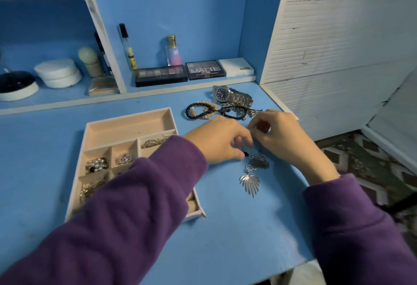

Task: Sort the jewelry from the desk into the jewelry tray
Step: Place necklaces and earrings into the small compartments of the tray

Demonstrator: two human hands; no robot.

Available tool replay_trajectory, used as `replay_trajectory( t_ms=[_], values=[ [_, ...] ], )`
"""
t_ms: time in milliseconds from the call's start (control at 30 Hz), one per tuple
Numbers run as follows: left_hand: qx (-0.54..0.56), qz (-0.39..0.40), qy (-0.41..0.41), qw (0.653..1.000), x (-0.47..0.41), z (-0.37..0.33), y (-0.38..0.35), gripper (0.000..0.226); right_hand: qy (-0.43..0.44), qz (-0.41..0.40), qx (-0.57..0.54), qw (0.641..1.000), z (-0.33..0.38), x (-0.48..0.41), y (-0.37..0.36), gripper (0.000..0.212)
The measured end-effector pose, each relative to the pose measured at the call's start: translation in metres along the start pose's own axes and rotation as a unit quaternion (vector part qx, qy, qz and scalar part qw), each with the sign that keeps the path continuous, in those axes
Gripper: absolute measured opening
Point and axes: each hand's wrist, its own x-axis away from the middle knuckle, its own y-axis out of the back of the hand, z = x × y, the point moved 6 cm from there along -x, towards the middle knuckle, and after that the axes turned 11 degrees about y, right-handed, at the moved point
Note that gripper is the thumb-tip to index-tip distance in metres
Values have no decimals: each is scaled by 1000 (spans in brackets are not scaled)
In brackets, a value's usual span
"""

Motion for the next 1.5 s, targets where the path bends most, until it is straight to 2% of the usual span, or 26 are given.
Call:
replay_trajectory(
  t_ms=[167, 400, 633, 800, 1000, 1100, 1233, 1500],
  values=[
    [-37, -19, -26, 999, -5, -6, -4, 17, -33, -116, -83, 989, 3, 2, 10, 7],
    [-53, -47, -27, 997, -2, -2, 2, 5, -48, -149, -123, 980, 3, 3, 12, 7],
    [80, -109, 3, 991, 35, 14, 45, 2, -47, -161, -152, 974, 8, 6, 14, 8],
    [211, -166, 45, 962, 80, 46, 71, 3, -40, -159, -226, 960, 30, 2, 5, 10],
    [307, -219, 93, 921, 132, 93, 89, 8, 14, -121, -302, 946, 87, -7, -14, 13],
    [317, -236, 118, 911, 150, 113, 88, 9, 47, -97, -322, 941, 117, -11, -22, 16],
    [312, -247, 147, 906, 167, 129, 85, 8, 80, -63, -326, 940, 147, -14, -32, 8],
    [290, -281, 162, 900, 185, 145, 85, 7, 113, -41, -332, 936, 177, -13, -47, 12]
  ],
)
